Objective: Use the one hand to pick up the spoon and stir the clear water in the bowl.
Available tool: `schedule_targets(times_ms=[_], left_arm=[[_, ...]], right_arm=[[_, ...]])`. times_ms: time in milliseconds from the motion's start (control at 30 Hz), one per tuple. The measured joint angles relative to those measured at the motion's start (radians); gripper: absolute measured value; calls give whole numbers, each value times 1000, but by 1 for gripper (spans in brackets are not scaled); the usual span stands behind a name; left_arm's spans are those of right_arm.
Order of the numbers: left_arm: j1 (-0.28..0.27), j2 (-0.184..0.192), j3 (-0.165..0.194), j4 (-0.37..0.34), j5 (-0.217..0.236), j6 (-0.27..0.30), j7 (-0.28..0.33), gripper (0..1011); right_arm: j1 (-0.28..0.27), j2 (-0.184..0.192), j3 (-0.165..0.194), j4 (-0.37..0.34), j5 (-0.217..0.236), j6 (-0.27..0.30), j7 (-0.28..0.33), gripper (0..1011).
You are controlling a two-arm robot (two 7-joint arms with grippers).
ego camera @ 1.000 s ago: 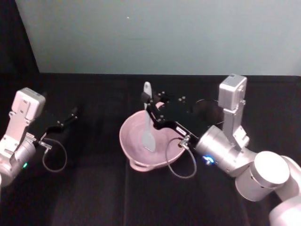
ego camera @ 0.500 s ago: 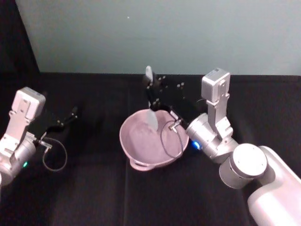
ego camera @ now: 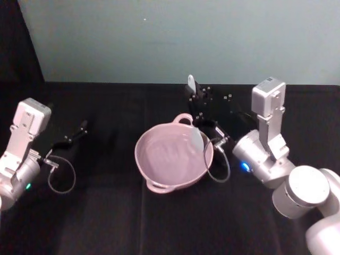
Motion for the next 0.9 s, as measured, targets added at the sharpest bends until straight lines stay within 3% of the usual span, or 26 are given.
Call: schedule_targets(times_ms=[200, 433, 633, 900], left_arm=[[0, 0, 0, 0, 0, 0, 0, 1011], [0, 0, 0, 0, 0, 0, 0, 1011], [0, 0, 0, 0, 0, 0, 0, 1011], [0, 0, 0, 0, 0, 0, 0, 1011]], right_arm=[[-47, 33, -4, -69, 72, 65, 89, 134], [-52, 31, -43, -86, 115, 90, 129, 134], [-13, -6, -71, -23, 116, 73, 119, 134], [47, -62, -63, 90, 84, -8, 66, 134]])
